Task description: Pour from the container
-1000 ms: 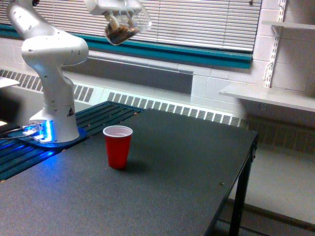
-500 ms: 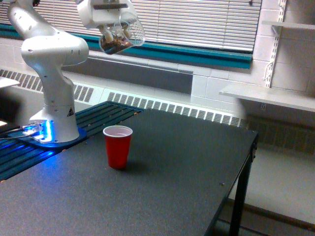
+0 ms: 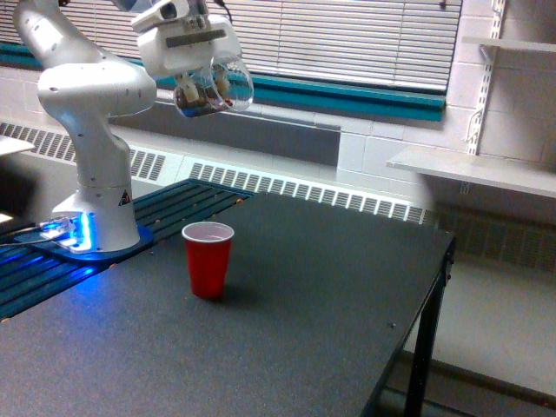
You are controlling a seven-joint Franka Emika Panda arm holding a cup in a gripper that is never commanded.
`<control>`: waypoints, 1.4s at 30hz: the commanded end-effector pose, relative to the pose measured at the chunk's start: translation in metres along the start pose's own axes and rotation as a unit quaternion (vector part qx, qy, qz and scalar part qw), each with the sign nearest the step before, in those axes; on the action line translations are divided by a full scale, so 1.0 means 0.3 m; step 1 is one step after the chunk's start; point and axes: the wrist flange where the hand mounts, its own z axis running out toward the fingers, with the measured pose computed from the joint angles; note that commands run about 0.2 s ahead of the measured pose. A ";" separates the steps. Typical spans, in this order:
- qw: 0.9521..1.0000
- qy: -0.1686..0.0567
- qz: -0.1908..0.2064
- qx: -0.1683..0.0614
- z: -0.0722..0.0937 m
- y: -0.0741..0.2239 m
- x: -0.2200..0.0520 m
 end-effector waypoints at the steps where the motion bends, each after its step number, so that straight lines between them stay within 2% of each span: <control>1: 1.000 -0.015 -0.003 -0.006 0.024 0.011 -0.002; 15: 0.998 -0.046 0.018 -0.030 0.103 0.061 -0.041; 42: 0.994 -0.091 0.032 -0.049 0.232 0.115 -0.065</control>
